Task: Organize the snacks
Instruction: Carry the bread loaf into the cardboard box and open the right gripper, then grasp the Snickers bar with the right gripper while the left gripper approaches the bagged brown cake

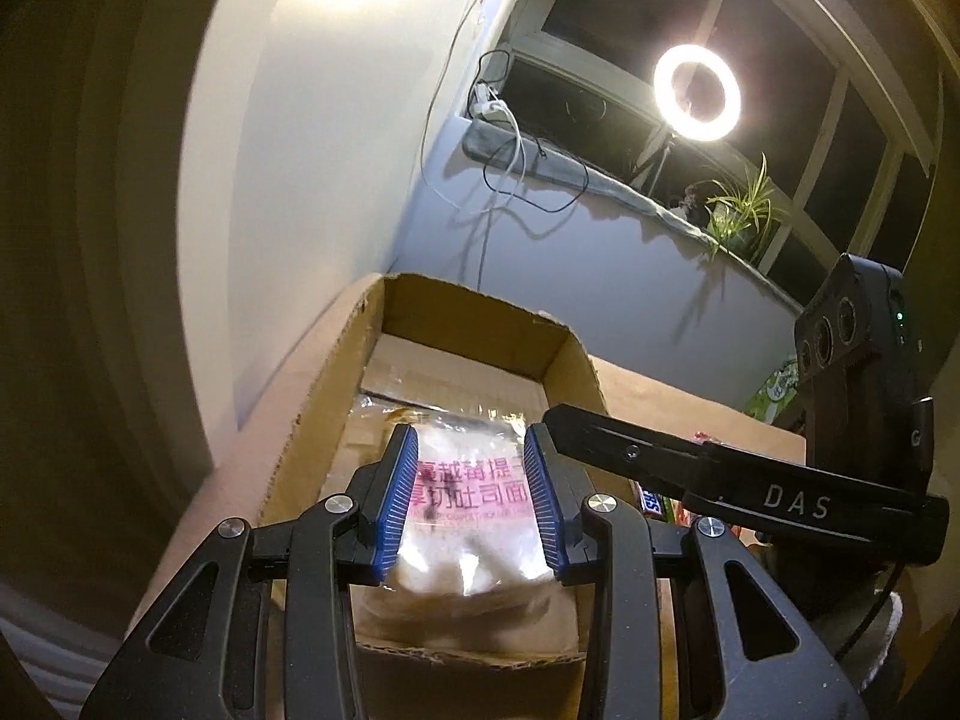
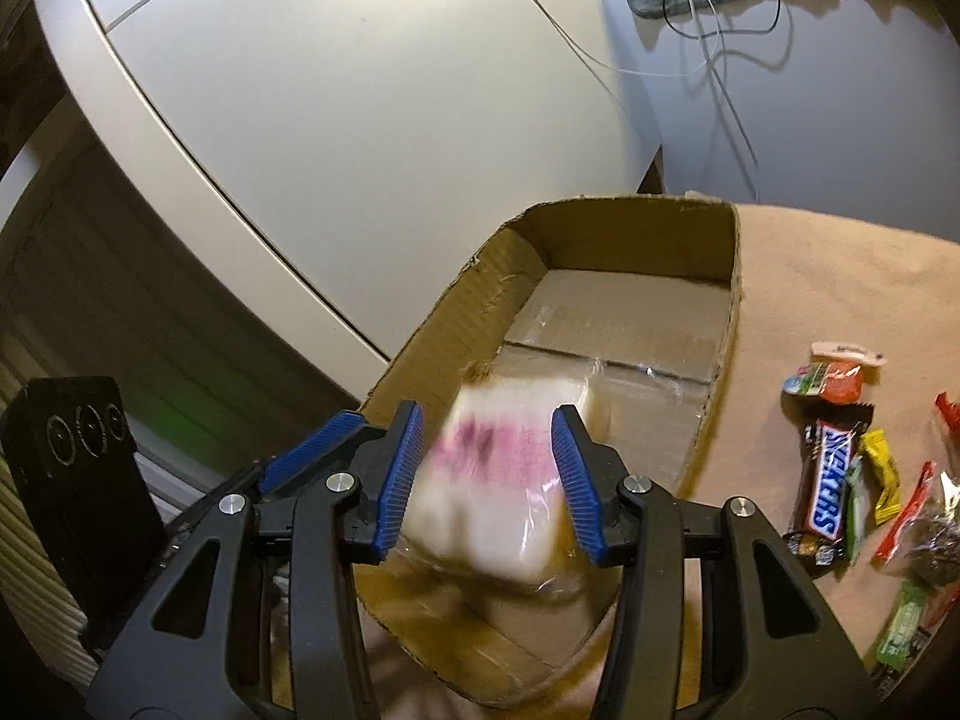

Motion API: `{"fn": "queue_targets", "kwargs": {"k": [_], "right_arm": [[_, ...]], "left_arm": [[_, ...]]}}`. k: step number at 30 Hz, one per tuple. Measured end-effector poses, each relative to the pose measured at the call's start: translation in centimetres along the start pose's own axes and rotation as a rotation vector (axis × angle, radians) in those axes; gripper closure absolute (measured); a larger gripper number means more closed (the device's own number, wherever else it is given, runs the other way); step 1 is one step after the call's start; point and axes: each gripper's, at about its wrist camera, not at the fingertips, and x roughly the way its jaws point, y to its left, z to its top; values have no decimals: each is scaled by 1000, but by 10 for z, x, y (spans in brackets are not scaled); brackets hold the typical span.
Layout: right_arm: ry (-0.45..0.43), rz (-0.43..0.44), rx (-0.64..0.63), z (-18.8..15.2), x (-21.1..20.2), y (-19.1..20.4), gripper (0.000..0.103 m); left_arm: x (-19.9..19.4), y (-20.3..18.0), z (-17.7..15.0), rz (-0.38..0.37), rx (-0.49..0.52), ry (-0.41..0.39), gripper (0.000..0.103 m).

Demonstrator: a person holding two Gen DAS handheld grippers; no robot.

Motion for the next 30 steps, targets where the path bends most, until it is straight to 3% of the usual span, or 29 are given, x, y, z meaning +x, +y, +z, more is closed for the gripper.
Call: {"fn": "queue_targets", "kwargs": {"k": [16,21,25,30], "right_arm": [[-34,-88,-9,-1,-37,-22,55],[-57,-159,-37,-4,-59,-36,40],[-83,-216,-46,-6,-81,-51,28],[-101,-285,-36,-9,-103,-74,25]], "left_arm": [[13,-30,4,-29,35,25,68],[17,-46,3,-40,58,35,65],[20,-57,2,-48,67,39,54],[28,-76,-1,-69,96,55,51]]}}
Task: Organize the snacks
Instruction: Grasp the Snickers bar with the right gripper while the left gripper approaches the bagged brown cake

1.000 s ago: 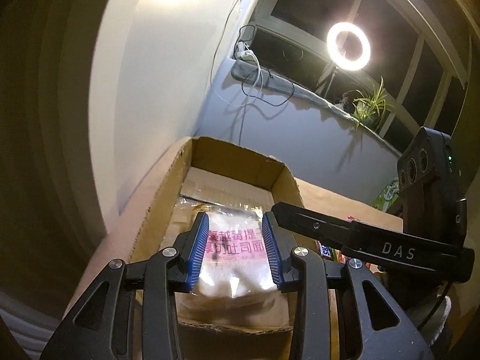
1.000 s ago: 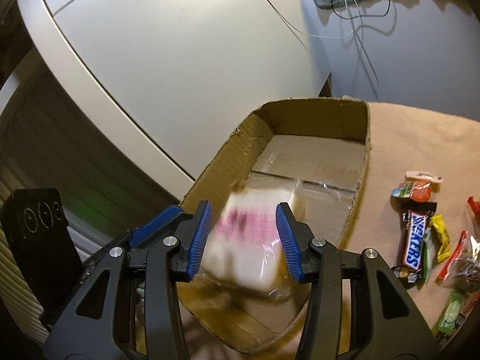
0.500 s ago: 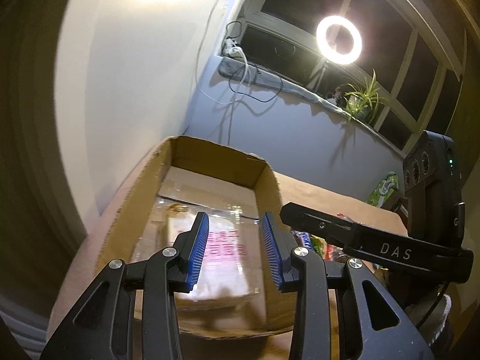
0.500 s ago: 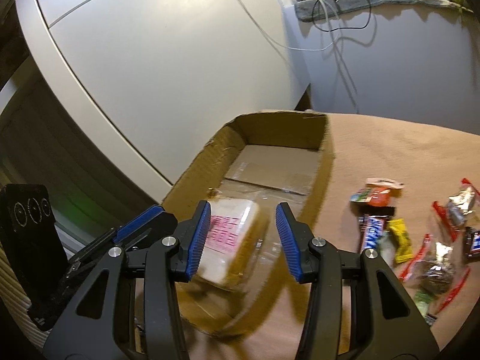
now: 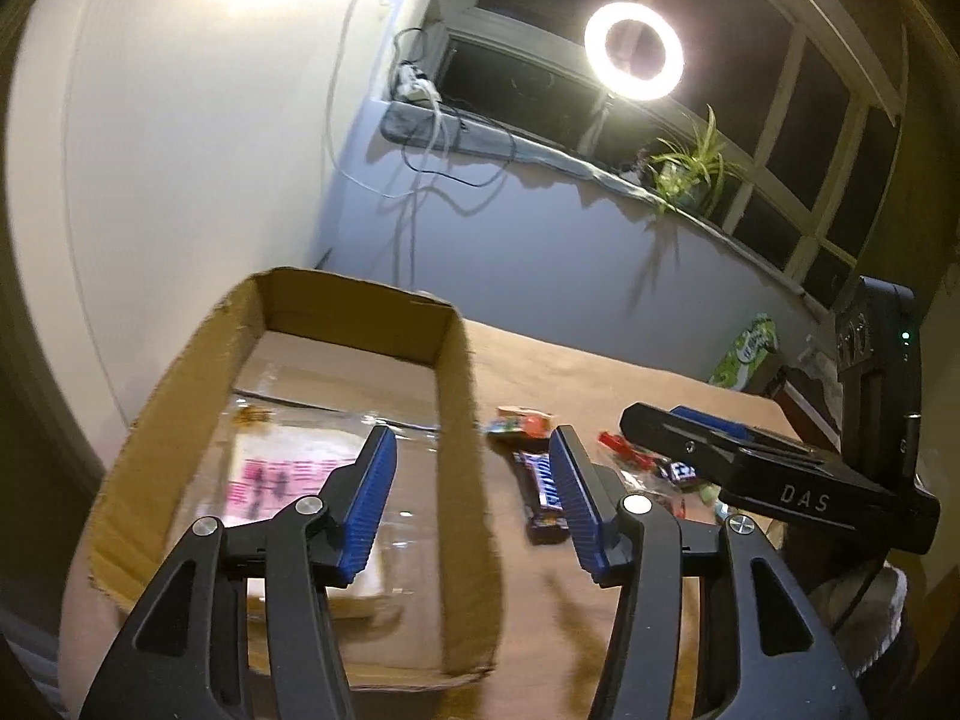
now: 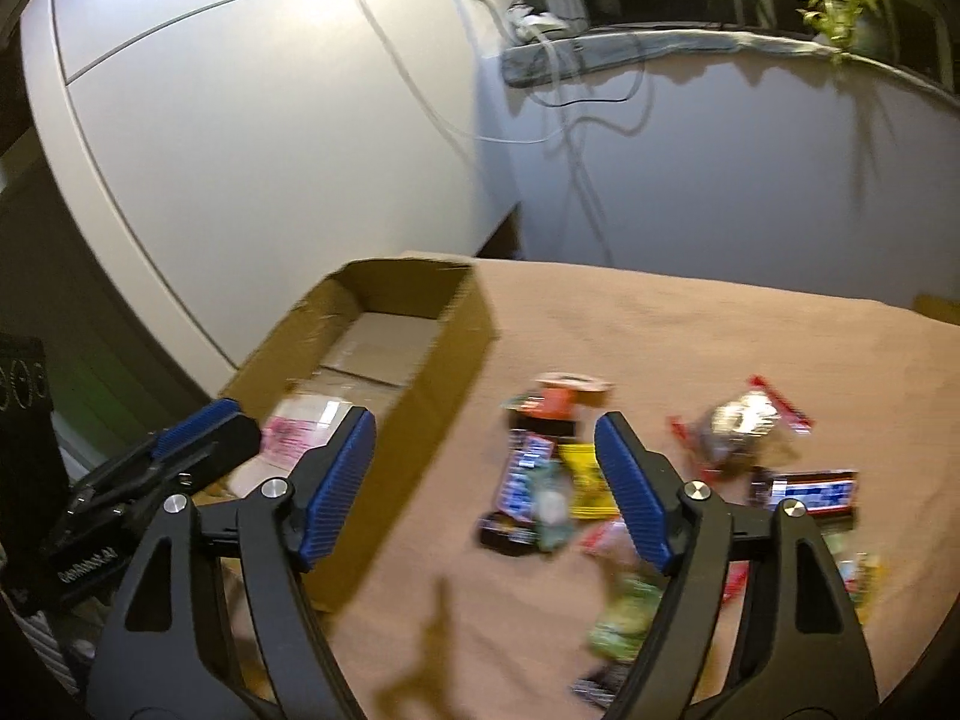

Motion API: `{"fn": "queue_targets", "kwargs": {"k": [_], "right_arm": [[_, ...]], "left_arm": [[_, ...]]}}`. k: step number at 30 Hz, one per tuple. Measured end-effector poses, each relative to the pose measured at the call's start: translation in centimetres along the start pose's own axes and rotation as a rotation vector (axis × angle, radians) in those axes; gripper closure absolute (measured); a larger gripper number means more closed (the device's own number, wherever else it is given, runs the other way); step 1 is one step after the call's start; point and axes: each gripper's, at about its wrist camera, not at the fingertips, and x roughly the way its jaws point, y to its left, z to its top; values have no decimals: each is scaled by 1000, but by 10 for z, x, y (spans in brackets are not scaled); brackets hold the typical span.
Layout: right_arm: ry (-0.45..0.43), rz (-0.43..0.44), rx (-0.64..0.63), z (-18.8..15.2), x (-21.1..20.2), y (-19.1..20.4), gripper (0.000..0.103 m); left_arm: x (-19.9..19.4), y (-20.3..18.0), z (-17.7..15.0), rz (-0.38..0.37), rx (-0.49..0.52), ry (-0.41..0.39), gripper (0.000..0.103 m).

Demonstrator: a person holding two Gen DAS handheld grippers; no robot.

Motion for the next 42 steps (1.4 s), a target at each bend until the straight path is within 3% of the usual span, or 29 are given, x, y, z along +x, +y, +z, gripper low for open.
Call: {"fn": "queue_targets", "kwargs": {"k": [9,14,21,26,31,42], "right_arm": [[-19,-146,13,-7,-25,-58,25],[16,-247,45,-17,-25,-99,25],[66,-323,58,-35,-28,-137,25],[105,-332,48,-42,-22,-145,25],[134,-344,-4,-42,-9,-140,15],[203,-276,5,-39,16,-149,13]], "left_arm": [[18,-37,-5,-50,42,49,50],[33,-59,-12,-77,75,92,50],[57,-93,-24,-133,108,176,50],[72,-112,-33,-141,136,216,50],[85,-126,-42,-126,166,245,50],[107,-128,-46,-71,208,281,50]]}}
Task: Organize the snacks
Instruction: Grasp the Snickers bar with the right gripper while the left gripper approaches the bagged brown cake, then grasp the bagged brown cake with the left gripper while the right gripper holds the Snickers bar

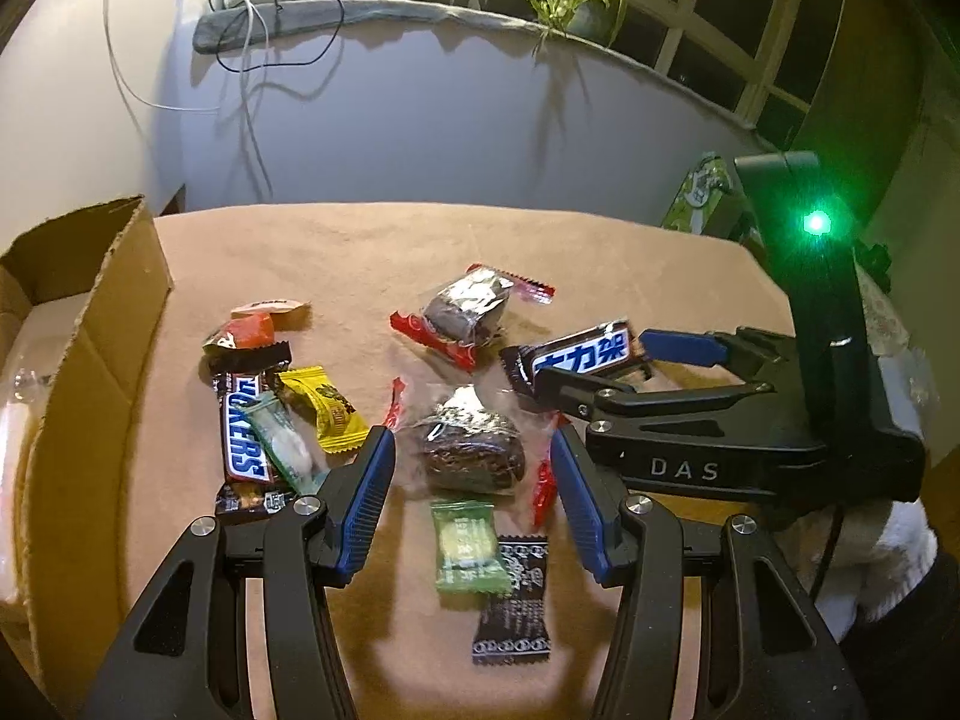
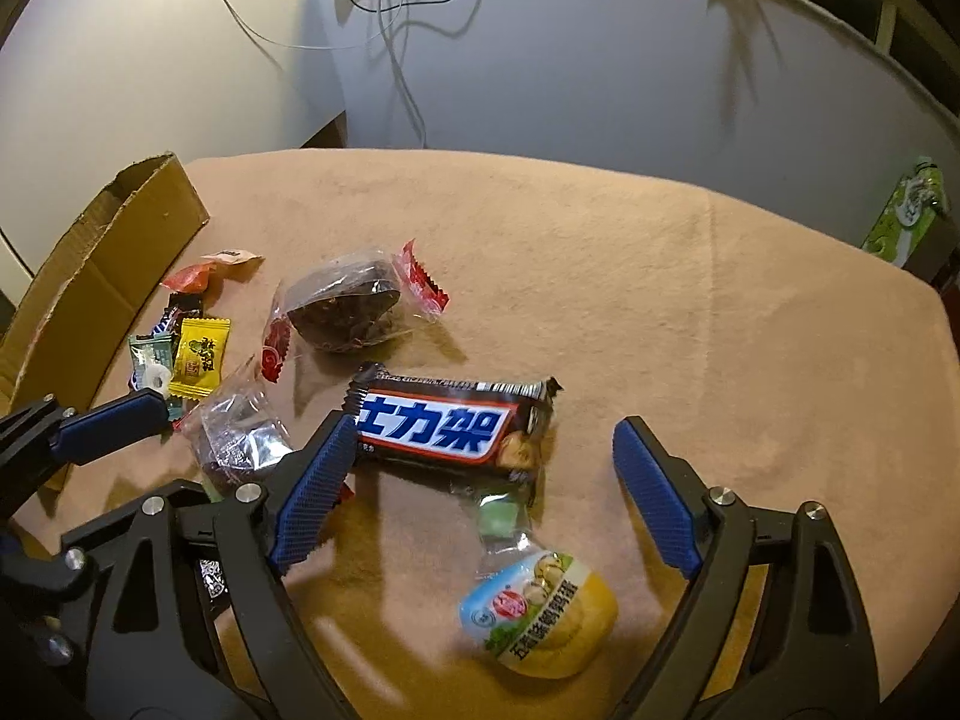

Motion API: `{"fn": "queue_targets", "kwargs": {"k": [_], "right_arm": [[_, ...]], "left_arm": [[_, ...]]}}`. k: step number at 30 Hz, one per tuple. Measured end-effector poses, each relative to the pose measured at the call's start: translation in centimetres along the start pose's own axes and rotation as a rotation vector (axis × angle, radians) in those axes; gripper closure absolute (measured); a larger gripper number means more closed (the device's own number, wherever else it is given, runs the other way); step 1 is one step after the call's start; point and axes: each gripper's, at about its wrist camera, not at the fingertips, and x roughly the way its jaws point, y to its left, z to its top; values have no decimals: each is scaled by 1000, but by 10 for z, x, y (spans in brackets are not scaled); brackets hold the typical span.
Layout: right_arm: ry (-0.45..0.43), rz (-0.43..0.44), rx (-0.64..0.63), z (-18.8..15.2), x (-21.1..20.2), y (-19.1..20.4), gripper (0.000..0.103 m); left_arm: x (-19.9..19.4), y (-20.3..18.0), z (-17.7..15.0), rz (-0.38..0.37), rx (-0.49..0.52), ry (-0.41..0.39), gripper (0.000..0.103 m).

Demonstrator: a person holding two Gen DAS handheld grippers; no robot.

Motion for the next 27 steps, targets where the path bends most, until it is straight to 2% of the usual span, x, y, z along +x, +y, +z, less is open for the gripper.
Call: {"fn": "queue_targets", "kwargs": {"k": [8,11,16,23,27], "right_arm": [[9,9,-11,2,8,-1,14],[3,32,-8,1,4,-5,21],[2,63,-12,-1,0,-6,46],[-13,81,13,-4,-4,-12,55],[-25,78,28,-4,-7,-16,57]], "left_arm": [[6,2,2,-13,1,24,50],[11,1,5,-12,13,34,50],[19,-4,7,-7,27,45,50],[25,-3,12,-14,24,43,49],[24,-9,10,-4,47,31,53]]}}
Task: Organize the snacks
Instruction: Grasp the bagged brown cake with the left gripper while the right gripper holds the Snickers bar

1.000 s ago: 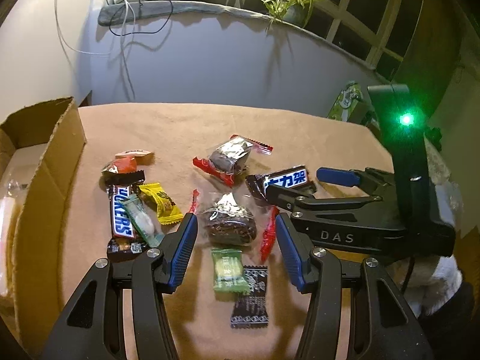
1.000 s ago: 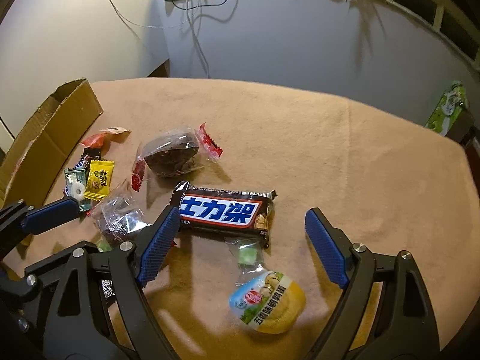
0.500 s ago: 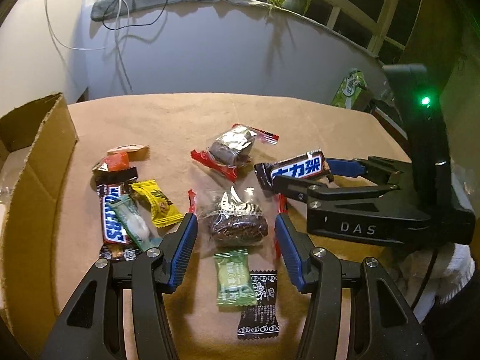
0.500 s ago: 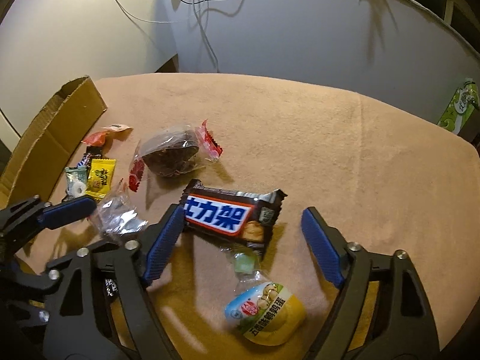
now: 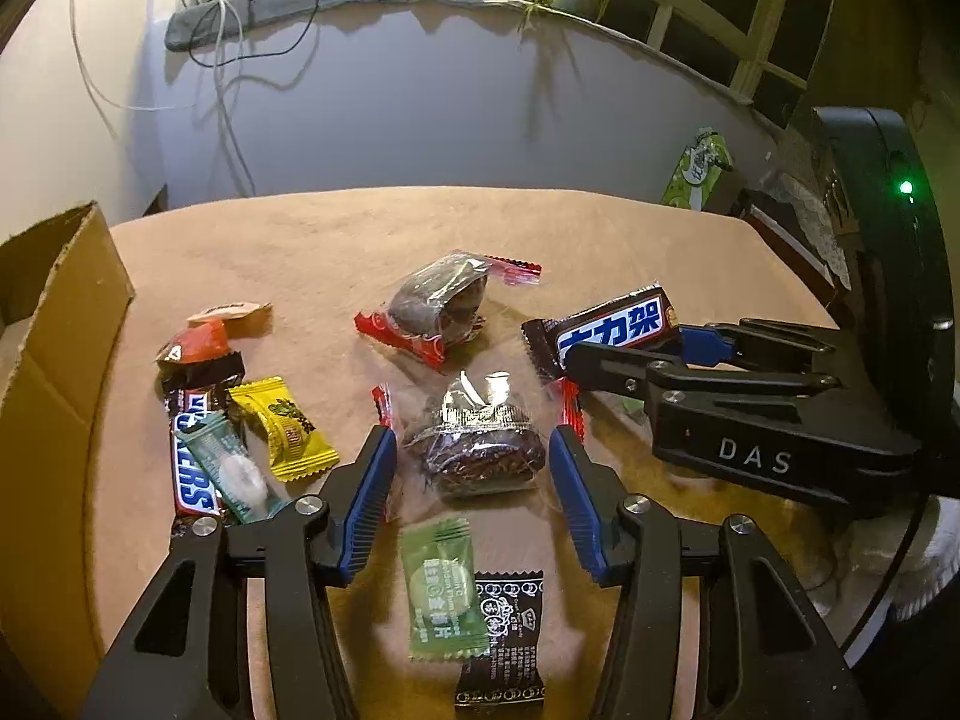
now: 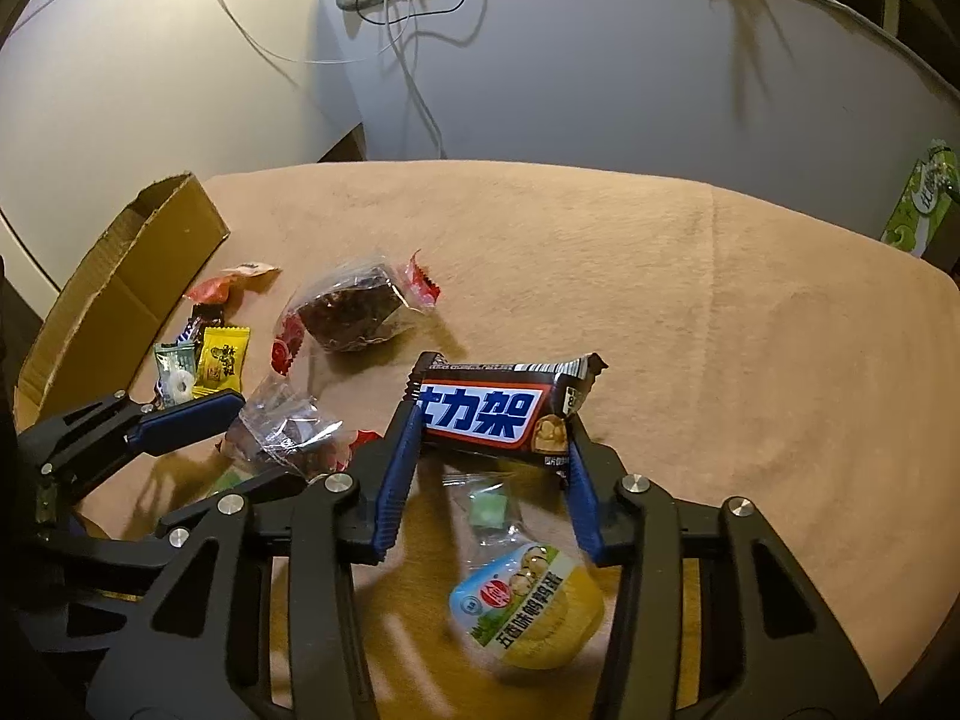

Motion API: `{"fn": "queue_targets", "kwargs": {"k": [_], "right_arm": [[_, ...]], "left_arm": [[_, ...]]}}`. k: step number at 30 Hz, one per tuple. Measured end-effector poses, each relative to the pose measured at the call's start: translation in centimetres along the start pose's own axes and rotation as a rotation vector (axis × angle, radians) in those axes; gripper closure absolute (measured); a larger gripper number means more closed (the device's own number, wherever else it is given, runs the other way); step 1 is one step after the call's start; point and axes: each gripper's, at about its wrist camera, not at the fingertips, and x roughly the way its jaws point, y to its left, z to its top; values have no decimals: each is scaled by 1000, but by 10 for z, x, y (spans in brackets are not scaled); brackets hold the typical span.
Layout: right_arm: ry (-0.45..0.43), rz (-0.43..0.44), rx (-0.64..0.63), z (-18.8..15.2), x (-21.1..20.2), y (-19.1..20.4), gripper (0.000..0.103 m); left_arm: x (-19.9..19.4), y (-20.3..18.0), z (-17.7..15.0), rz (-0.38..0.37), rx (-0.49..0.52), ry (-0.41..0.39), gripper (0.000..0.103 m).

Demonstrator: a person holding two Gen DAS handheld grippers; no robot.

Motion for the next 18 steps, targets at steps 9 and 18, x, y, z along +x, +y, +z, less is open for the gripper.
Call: {"fn": "queue_targets", "kwargs": {"k": [9,18], "right_arm": [[7,38,18,-2,0,-6,57],[10,64,25,-3,0,-5,57]], "left_arm": [[0,-32,-4,53,128,-8,42],[7,-32,2,59,90,4,46]]}}
